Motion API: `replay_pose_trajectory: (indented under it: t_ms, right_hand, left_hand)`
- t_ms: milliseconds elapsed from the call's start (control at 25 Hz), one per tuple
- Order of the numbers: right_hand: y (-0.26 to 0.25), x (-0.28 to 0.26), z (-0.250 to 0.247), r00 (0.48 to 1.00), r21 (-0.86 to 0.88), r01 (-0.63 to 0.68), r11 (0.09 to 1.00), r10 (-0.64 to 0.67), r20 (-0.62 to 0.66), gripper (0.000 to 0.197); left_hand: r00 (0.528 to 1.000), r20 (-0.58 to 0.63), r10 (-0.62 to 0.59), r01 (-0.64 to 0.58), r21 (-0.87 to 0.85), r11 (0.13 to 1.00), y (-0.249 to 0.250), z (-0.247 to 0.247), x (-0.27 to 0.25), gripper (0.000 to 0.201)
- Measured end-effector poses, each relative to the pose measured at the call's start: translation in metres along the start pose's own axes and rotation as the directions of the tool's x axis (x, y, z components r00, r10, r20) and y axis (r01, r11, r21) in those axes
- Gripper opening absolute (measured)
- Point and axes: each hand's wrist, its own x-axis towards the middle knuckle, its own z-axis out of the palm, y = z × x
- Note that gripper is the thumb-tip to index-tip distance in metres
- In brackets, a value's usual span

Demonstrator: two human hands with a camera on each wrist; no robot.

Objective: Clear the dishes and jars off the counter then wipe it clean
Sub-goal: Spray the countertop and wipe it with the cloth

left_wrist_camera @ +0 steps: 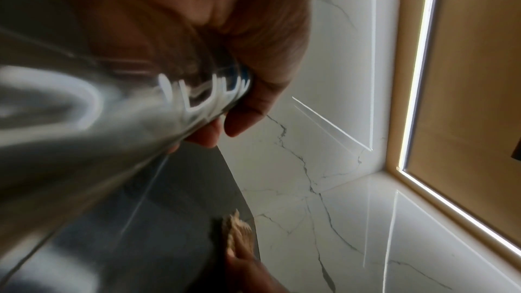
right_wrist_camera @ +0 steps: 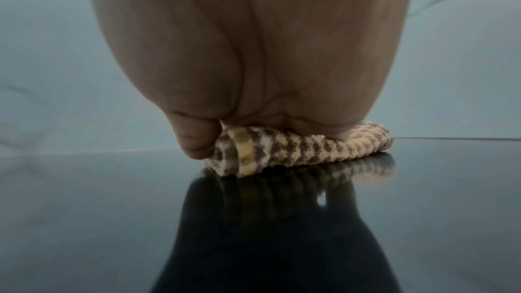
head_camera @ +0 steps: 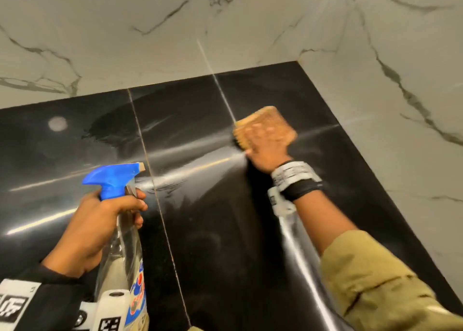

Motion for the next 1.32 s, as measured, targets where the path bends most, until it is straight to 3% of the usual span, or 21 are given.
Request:
replay_pose_trajectory:
  t_ms: [80,200,360,480,560,640,760,840,960,1120,1240,1320]
  right_hand:
    - [-0.089,-0.022,0.02,0.975,-0.001,0.207,0.978,-0.207,0.078,0.062]
    - [-0.176,-0.06,0.043,0.873,-0.025,0.458,0.889,-0.444,0.201,0.066]
    - [-0.167,-0.129,0.074,0.809,-0.079,0.58,0.811,-0.562,0.172,0.063]
    - [-0.145,-0.163,0.077,0.806,-0.16,0.579,0.8,-0.531,0.264,0.067]
    - [-0.16,-0.141,0.066,0.815,-0.143,0.568,0.811,-0.528,0.239,0.066]
    - [-0.188,-0.084,0.051,0.809,-0.137,0.575,0.807,-0.535,0.244,0.064]
    - [-0.237,0.037,0.017,0.9,-0.12,0.419,0.9,-0.393,0.189,0.065]
    - [-0.266,0.105,-0.009,0.927,-0.052,0.326,0.944,-0.308,0.214,0.061]
    - [-0.288,0.141,-0.025,0.923,-0.047,0.29,0.956,-0.267,0.279,0.058]
    - [-0.261,0.066,0.002,0.89,-0.14,0.431,0.891,-0.395,0.23,0.062]
    - [-0.218,-0.051,0.042,0.825,-0.151,0.561,0.814,-0.534,0.184,0.067]
    - [-0.195,-0.131,0.067,0.805,-0.175,0.581,0.795,-0.53,0.267,0.074]
  left_hand:
    - [1.0,0.014,0.02,-0.02,0.014,1.0,-0.001,0.006,-0.004,0.013]
    - [0.999,-0.02,0.028,-0.028,-0.014,0.999,-0.002,0.004,-0.009,0.01]
    - [0.994,-0.111,-0.006,-0.007,-0.111,0.994,-0.004,-0.027,-0.017,0.013]
    - [0.992,-0.124,-0.026,0.005,-0.17,0.985,-0.006,-0.048,-0.019,0.012]
    - [0.99,-0.137,-0.028,0.001,-0.192,0.981,-0.007,-0.056,-0.019,0.012]
    - [0.99,-0.143,-0.016,-0.011,-0.19,0.982,-0.008,-0.058,-0.02,0.011]
    - [0.989,-0.145,0.0,-0.029,-0.198,0.98,-0.008,-0.062,-0.026,0.011]
    - [0.99,-0.141,0.031,-0.058,-0.192,0.98,-0.008,-0.063,-0.031,0.01]
    - [0.984,-0.165,0.073,-0.103,-0.183,0.978,-0.005,-0.07,-0.035,0.01]
    - [0.983,-0.184,0.024,-0.059,-0.188,0.98,-0.008,-0.076,-0.027,0.01]
    - [0.988,-0.153,-0.02,-0.009,-0.185,0.983,-0.005,-0.073,-0.02,0.01]
    - [0.991,-0.122,-0.052,0.028,-0.189,0.982,-0.006,-0.071,-0.014,0.011]
